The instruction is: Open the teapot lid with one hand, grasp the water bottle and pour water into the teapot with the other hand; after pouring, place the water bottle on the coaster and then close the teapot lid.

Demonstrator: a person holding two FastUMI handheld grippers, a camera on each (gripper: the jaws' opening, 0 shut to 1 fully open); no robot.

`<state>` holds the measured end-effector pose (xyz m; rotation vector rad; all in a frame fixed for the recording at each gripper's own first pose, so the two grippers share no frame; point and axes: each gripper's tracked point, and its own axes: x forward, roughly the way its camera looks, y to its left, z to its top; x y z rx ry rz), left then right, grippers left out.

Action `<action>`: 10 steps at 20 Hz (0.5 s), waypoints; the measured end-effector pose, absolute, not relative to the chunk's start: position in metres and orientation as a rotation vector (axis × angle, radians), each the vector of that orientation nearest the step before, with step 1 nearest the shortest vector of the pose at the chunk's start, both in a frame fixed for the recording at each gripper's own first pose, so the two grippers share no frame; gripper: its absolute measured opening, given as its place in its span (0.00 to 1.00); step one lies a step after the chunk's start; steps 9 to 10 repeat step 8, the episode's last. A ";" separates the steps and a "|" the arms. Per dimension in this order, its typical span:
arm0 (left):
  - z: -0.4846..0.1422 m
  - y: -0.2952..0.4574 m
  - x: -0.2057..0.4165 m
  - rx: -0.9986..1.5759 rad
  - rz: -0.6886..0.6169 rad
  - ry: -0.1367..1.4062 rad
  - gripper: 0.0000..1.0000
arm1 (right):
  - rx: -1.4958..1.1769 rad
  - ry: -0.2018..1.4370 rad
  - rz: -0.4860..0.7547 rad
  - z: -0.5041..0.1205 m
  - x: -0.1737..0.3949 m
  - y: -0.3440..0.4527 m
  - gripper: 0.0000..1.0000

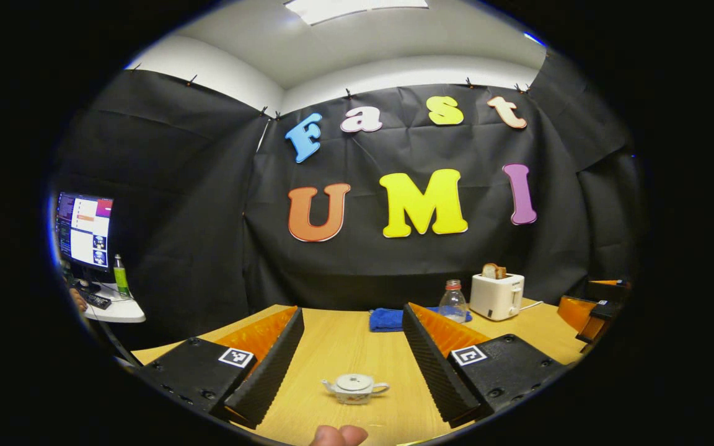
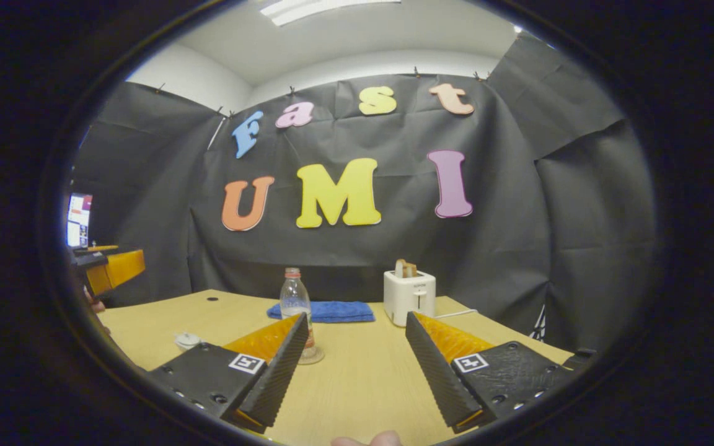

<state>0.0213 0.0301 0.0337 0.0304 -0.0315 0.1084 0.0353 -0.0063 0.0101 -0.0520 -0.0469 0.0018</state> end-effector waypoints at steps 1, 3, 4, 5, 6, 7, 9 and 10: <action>0.033 0.017 0.017 0.040 0.080 -0.034 1.00 | -0.056 -0.057 0.008 0.012 0.028 -0.007 0.93; 0.033 0.004 0.005 0.079 0.057 -0.045 0.99 | -0.078 -0.067 0.005 0.011 0.017 -0.008 0.95; 0.033 0.002 0.000 0.087 0.060 -0.053 0.99 | -0.085 -0.063 0.005 0.009 0.011 -0.008 0.96; 0.032 0.000 -0.004 0.081 0.062 -0.058 0.99 | -0.084 -0.065 0.010 0.009 0.004 -0.005 0.93; 0.029 -0.004 -0.008 0.063 0.058 -0.059 0.99 | -0.084 -0.071 0.013 0.010 -0.001 -0.002 0.93; 0.027 -0.007 -0.012 0.043 0.052 -0.053 0.95 | -0.088 -0.074 0.016 0.011 -0.006 0.001 0.93; 0.026 -0.007 -0.015 0.034 0.052 -0.052 0.99 | -0.093 -0.080 0.017 0.012 -0.009 0.004 0.93; 0.026 -0.007 -0.015 0.034 0.052 -0.052 0.99 | -0.093 -0.080 0.017 0.012 -0.009 0.004 0.93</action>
